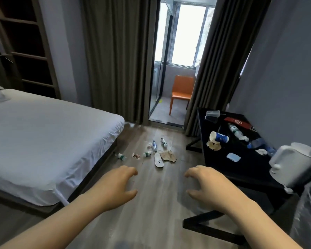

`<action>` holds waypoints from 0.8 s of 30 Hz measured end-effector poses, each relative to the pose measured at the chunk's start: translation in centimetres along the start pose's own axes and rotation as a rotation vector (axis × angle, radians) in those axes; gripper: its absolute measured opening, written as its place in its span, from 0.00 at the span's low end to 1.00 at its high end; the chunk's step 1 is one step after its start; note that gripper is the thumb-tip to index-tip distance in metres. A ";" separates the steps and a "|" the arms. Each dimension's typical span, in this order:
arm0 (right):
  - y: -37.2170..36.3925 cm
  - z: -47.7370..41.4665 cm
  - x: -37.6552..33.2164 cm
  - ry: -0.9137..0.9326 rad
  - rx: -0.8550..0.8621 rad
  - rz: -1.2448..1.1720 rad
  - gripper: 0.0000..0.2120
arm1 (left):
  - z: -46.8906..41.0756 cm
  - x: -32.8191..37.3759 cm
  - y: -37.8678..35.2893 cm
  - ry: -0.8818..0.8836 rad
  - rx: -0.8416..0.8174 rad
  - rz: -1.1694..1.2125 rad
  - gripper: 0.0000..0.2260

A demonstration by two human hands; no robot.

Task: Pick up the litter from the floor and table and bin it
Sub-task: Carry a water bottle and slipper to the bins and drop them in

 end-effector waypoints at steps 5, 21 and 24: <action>-1.0 -9.9 3.4 0.024 -0.005 -0.023 0.22 | -9.1 -3.2 -0.8 0.023 0.006 0.017 0.23; -3.9 -36.4 12.7 0.016 -0.099 -0.077 0.23 | -34.2 -14.0 -3.3 0.089 -0.052 0.047 0.23; -4.7 -41.9 13.1 0.003 -0.099 -0.072 0.22 | -39.1 -17.4 -4.0 0.063 -0.061 0.065 0.23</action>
Point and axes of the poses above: each hand's wrist, its own z-axis away from the middle knuckle, its own y-axis out of the back of the hand, x = y × z, the point moved 9 cm from there along -z, towards the middle knuckle, and after that the axes turned 3 degrees about -y, right-handed, at the moved point
